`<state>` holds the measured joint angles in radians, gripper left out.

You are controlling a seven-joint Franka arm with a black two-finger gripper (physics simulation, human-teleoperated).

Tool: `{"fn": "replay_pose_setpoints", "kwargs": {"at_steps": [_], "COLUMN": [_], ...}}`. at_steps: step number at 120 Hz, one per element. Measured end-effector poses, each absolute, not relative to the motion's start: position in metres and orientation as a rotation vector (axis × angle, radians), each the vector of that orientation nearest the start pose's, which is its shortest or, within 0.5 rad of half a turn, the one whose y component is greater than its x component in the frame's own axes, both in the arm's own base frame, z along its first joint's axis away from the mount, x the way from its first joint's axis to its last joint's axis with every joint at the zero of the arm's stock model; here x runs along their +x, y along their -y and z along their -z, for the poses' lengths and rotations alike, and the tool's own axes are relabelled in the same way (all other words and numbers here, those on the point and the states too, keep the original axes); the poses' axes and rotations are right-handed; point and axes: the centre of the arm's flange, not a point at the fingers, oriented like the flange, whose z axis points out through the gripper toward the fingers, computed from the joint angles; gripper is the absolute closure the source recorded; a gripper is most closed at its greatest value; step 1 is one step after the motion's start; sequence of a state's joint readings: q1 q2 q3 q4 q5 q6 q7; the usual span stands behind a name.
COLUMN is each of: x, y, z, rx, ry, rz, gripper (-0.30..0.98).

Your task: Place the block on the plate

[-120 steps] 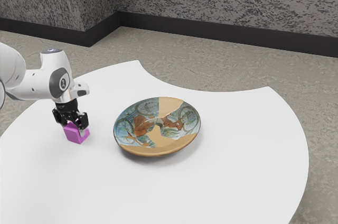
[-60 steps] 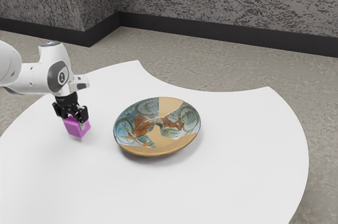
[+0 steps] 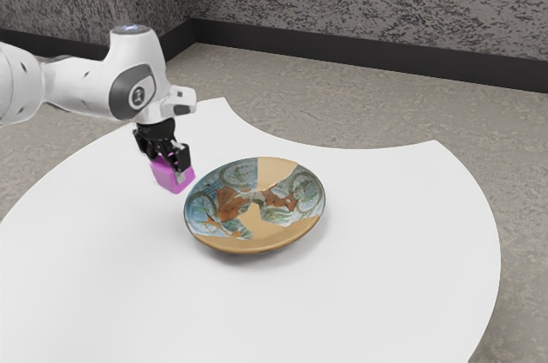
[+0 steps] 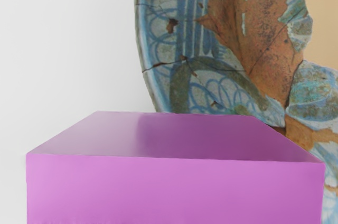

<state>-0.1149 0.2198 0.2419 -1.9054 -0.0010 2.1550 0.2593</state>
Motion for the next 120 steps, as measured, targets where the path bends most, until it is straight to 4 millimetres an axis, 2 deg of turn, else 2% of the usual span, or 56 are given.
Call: {"fn": "replay_pose_setpoints", "kwargs": {"at_steps": [16, 26, 40, 58, 71, 89, 104, 120], "x": [0.619, 0.629, 0.644, 0.66, 0.663, 0.663, 0.662, 0.664], "y": [-0.016, 0.014, 0.046, 0.074, 0.08, 0.076, 0.075, 0.078], "z": [-0.399, -0.397, -0.391, -0.372, -0.351, -0.328, -0.32, -0.322], "rx": [-3.055, -3.05, -3.041, -3.038, -3.04, -3.046, -3.047, -3.049], "ry": [-0.319, -0.37, -0.419, -0.455, -0.45, -0.421, -0.404, -0.397], "rz": [0.062, 0.061, 0.045, -0.01, -0.07, -0.139, -0.163, -0.156], "gripper": [0.27, 0.27, 0.27, 0.27, 0.27, 0.27, 0.26, 0.15]}}
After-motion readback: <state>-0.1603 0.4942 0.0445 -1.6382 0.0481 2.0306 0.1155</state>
